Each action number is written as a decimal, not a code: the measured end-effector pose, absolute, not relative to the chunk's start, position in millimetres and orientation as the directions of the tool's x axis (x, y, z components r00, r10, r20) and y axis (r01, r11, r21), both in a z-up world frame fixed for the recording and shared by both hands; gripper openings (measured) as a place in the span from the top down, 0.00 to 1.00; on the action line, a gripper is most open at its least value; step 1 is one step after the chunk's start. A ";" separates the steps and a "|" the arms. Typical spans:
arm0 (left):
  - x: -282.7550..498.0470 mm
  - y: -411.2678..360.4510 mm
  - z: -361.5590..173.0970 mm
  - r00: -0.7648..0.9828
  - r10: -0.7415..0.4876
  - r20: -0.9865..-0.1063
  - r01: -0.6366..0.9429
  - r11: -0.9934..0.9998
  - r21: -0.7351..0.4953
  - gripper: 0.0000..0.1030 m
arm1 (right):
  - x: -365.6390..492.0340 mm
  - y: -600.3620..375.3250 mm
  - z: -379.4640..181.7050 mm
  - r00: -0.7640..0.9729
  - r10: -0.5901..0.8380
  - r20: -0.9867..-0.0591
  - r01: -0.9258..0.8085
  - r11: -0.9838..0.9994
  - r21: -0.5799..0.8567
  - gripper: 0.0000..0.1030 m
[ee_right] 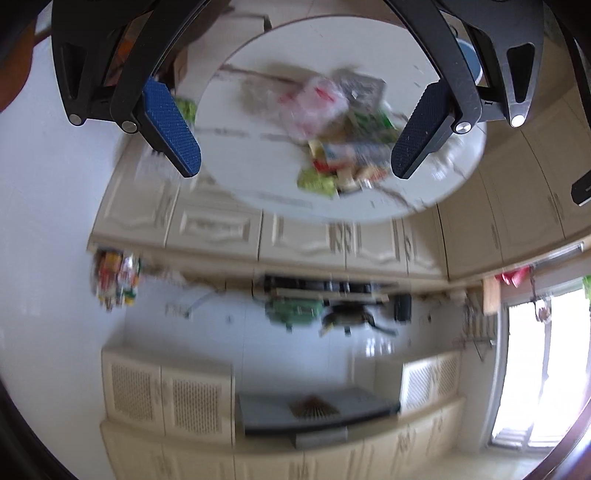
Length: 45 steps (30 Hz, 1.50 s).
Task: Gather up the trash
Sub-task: 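Grasp the crumpled clear plastic bag with the left gripper while the right grasps the pink-printed plastic bag, then carry both bags over the blue bin and open both grippers to drop them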
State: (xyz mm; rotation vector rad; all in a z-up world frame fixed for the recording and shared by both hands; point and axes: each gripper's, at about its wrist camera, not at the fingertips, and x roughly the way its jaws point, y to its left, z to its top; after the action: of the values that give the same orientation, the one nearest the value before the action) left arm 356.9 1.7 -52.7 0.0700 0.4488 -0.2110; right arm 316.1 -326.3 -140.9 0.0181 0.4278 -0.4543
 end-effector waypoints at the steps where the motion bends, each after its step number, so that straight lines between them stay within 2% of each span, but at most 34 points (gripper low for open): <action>1: 370.0 -5.4 -56.6 0.868 -0.182 -0.462 0.222 0.975 0.033 0.01 | 323.3 -336.2 -157.5 0.797 -0.413 -0.441 0.426 0.902 -0.074 0.00; 4: 399.2 -24.1 -70.9 0.840 -0.173 -0.515 0.238 0.969 0.063 0.01 | 343.9 -362.9 -206.3 0.747 -0.379 -0.546 0.420 0.906 -0.054 0.00; 9: 442.3 -44.2 -79.2 0.816 -0.137 -0.562 0.233 0.967 0.102 0.01 | 371.2 -391.1 -253.0 0.705 -0.303 -0.641 0.409 0.912 0.018 0.00; 17: 544.0 -65.6 -105.7 0.788 -0.124 -0.603 0.215 0.973 0.082 0.01 | 411.3 -410.4 -278.4 0.678 -0.178 -0.714 0.371 0.921 0.123 0.00; 22: 593.1 -77.4 -120.9 0.780 -0.138 -0.610 0.246 0.964 0.097 0.01 | 423.6 -418.2 -294.9 0.662 -0.115 -0.741 0.332 0.931 0.152 0.14; 24: 613.6 -83.2 -130.4 0.765 -0.141 -0.628 0.256 0.962 0.096 0.01 | 421.8 -421.6 -294.3 0.669 -0.101 -0.736 0.316 0.935 0.159 0.33; 27: 629.9 -83.8 -143.1 0.754 -0.130 -0.643 0.253 0.962 0.102 0.01 | 420.7 -424.1 -290.9 0.670 -0.104 -0.736 0.307 0.940 0.147 0.37; 30: 648.9 -79.9 -156.0 0.725 -0.145 -0.674 0.257 0.964 0.069 0.10 | 417.8 -430.3 -286.2 0.680 -0.109 -0.725 0.316 0.936 0.155 0.40; 31: 653.5 -77.8 -160.1 0.708 -0.162 -0.687 0.263 0.964 0.043 0.23 | 416.0 -432.0 -284.8 0.685 -0.112 -0.720 0.319 0.935 0.157 0.40; 32: 655.9 -74.9 -163.5 0.688 -0.187 -0.701 0.273 0.962 0.012 0.41 | 413.0 -434.2 -282.4 0.695 -0.112 -0.710 0.319 0.933 0.165 0.41; 34: 662.3 -69.1 -172.2 0.635 -0.281 -0.719 0.312 0.946 -0.095 0.60 | 412.3 -438.4 -277.4 0.699 -0.125 -0.704 0.329 0.930 0.162 0.41; 35: 661.4 -67.4 -172.6 0.637 -0.299 -0.711 0.322 0.941 -0.107 0.71 | 411.8 -439.5 -274.1 0.706 -0.130 -0.696 0.331 0.930 0.162 0.42; 37: 659.6 -69.3 -176.3 0.637 -0.314 -0.704 0.352 0.931 -0.097 0.84 | 411.4 -439.4 -266.6 0.717 -0.139 -0.683 0.330 0.931 0.157 0.42; 45: 622.7 -51.0 -156.5 0.673 -0.405 -0.619 0.420 0.898 -0.130 0.86 | 412.6 -411.4 -220.5 0.796 -0.142 -0.588 0.273 0.952 0.141 0.42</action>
State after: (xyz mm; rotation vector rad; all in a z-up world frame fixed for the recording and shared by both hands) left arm 622.7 -51.0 -156.5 0.0236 0.6905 -0.4643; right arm 412.6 -411.4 -220.5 0.2239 0.6107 -0.2248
